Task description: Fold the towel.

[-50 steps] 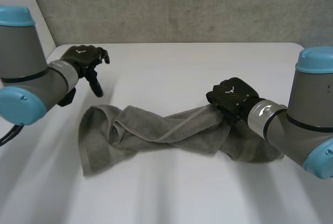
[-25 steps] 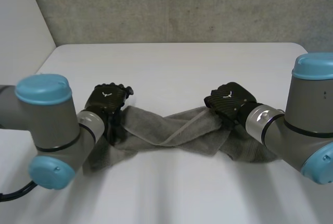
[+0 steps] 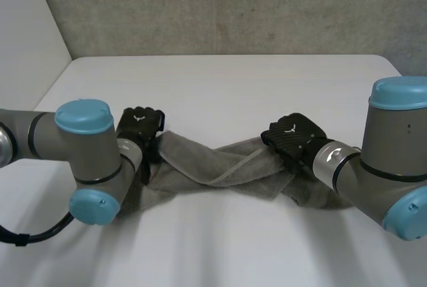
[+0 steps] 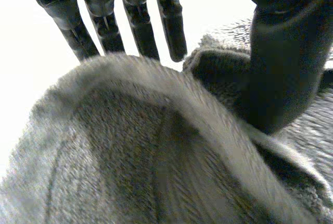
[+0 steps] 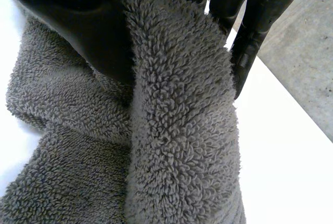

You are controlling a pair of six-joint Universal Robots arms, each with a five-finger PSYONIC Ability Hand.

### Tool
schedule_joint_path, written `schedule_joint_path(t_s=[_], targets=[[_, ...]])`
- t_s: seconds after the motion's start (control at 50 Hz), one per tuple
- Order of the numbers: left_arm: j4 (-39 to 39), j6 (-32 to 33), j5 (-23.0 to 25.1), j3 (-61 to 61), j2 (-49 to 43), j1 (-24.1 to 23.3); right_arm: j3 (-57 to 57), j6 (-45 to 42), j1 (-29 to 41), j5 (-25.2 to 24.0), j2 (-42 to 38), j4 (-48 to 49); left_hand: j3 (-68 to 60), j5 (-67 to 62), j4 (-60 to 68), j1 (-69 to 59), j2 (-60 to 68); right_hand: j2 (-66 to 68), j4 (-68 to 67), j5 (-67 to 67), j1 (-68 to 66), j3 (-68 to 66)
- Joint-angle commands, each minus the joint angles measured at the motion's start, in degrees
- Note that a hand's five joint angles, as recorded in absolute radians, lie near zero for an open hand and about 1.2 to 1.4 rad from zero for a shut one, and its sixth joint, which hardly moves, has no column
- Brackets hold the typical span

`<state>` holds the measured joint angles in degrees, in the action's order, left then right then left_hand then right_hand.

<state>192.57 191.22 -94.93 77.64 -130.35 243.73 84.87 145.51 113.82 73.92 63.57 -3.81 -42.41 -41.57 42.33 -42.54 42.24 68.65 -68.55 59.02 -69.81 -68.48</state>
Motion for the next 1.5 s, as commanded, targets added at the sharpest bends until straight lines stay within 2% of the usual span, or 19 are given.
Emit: schedule_joint_path(t_s=[0.02, 0.16, 0.26, 0.3, 0.42, 0.64, 0.74, 0.8, 0.9, 1.08, 1.18, 1.22, 1.24, 1.28, 1.34, 1.38, 1.4, 1.44, 1.5], targets=[[0.09, 0.29, -2.1, -3.28, -2.0, 0.08, 0.03, 0.03, 0.62, 0.0, -0.38, 0.03, -3.95, 5.21, 4.03, -3.82, 4.11, 0.98, -1.08, 0.61, 0.18, -1.15], [0.79, 0.73, -2.27, -3.11, -2.62, 0.08, 0.12, 0.03, 0.7, 0.09, -0.38, 0.12, -10.2, -1.04, 10.27, -10.06, 10.36, 0.98, -1.08, 0.61, 0.18, -1.15], [0.53, 0.65, -2.36, -2.85, -0.79, 0.95, -1.1, 0.12, 0.0, 1.92, -0.21, 0.73, -35.01, -25.85, 35.09, -34.88, 35.17, 1.15, -1.25, 0.78, 0.01, -1.32], [0.53, 0.65, -2.36, -2.41, 1.22, 1.22, -1.63, 0.12, -0.17, 2.8, 0.14, 0.74, -37.57, -28.41, 37.64, -37.43, 37.73, 1.31, -1.41, 0.94, -0.16, -1.49], [0.53, 0.47, -1.84, 0.05, 11.41, 1.14, -5.32, 0.91, -0.26, 5.27, 4.96, 0.74, -37.59, -28.43, 37.67, -37.46, 37.76, 1.99, -2.09, 1.62, -0.83, -2.16], [0.27, 0.73, -1.04, 1.99, 31.48, 0.08, -11.04, 6.45, -1.4, 4.04, 16.67, -3.75, -37.59, -28.43, 37.67, -37.46, 37.76, 1.48, -1.58, 1.11, -0.33, -1.66], [-3.06, 0.65, 5.44, 3.04, 37.01, 0.17, -14.29, 5.84, -2.37, 1.76, 22.9, -10.85, -37.59, -28.43, 37.67, -37.46, 37.76, 1.31, -1.41, 0.95, -0.16, -1.49], [-5.36, 0.56, 7.75, 3.39, 37.1, 0.34, -14.21, 3.3, -4.03, 1.32, 23.96, -13.05, -37.59, -28.43, 37.67, -37.46, 37.76, 1.32, -1.42, 0.95, -0.16, -1.49], [-19.39, 0.3, 16.6, 2.87, 33.26, 1.13, -13.59, -2.5, -3.87, 0.7, 22.22, -17.53, -37.59, -28.43, 37.67, -37.46, 37.76, 1.31, -1.41, 0.95, -0.16, -1.49], [-26.28, 0.56, 17.85, -5.84, 21.81, 4.65, -14.82, -9.9, -1.4, 1.14, 12.71, -17.55, -37.59, -28.43, 37.67, -37.46, 37.76, 1.31, -1.41, 0.95, -0.16, -1.49], [-24.61, 0.91, 16.97, -17.17, 14.6, 5.7, -18.33, -7.96, -0.53, 1.58, 7.44, -4.27, -37.59, -28.43, 37.67, -37.46, 37.76, 0.98, -1.08, 0.61, 0.18, -1.15], [-18.75, 0.91, 15.23, -25.22, 10.23, 5.7, -18.25, -4.9, -0.26, 3.24, 6.04, 12.07, -37.59, -28.43, 37.67, -37.46, 37.76, 0.31, -0.41, -0.06, 0.84, -0.49], [-18.72, 0.91, 15.22, -25.26, 10.21, 5.7, -18.25, -4.89, -0.26, 3.25, 6.03, 12.16, -37.59, -28.43, 37.67, -37.46, 37.76, 0.3, -0.41, -0.06, 0.85, -0.48], [-8.49, 0.82, 13.73, -29.29, 8.98, 5.7, -16.5, -1.65, -0.17, 6.48, 5.77, 30.0, -37.59, -28.43, 37.67, -37.46, 37.76, -0.37, 0.27, -0.74, 1.52, 0.2], [-2.2, 0.82, 13.11, -29.04, 9.5, 5.62, -14.64, -0.32, -0.17, 8.17, 6.03, 38.7, -37.59, -28.43, 37.67, -37.46, 37.76, -0.37, 0.27, -0.74, 1.52, 0.19], [9.0, 0.04, 11.71, -26.51, 11.6, 5.44, -11.14, 0.91, -0.17, 9.48, 6.91, 51.04, -37.59, -28.43, 37.67, -37.46, 37.76, -0.2, 0.1, -0.57, 1.35, 0.03], [9.05, 0.03, 11.7, -26.49, 11.61, 5.44, -11.13, 0.91, -0.17, 9.49, 6.91, 51.1, -37.59, -28.43, 37.67, -37.46, 37.76, -0.2, 0.1, -0.57, 1.35, 0.03], [17.11, 0.55, 11.79, -20.2, 15.46, 5.27, -8.33, 1.35, -0.26, 8.88, 8.92, 52.51, -37.59, -28.43, 37.67, -37.46, 37.76, 0.14, -0.24, -0.23, 1.02, -0.31], [19.34, 0.65, 12.32, -16.21, 17.33, 5.26, -7.52, 1.53, -0.26, 8.17, 9.55, 50.74, -37.59, -28.43, 37.67, -37.46, 37.76, 0.14, -0.24, -0.23, 1.02, -0.31]])
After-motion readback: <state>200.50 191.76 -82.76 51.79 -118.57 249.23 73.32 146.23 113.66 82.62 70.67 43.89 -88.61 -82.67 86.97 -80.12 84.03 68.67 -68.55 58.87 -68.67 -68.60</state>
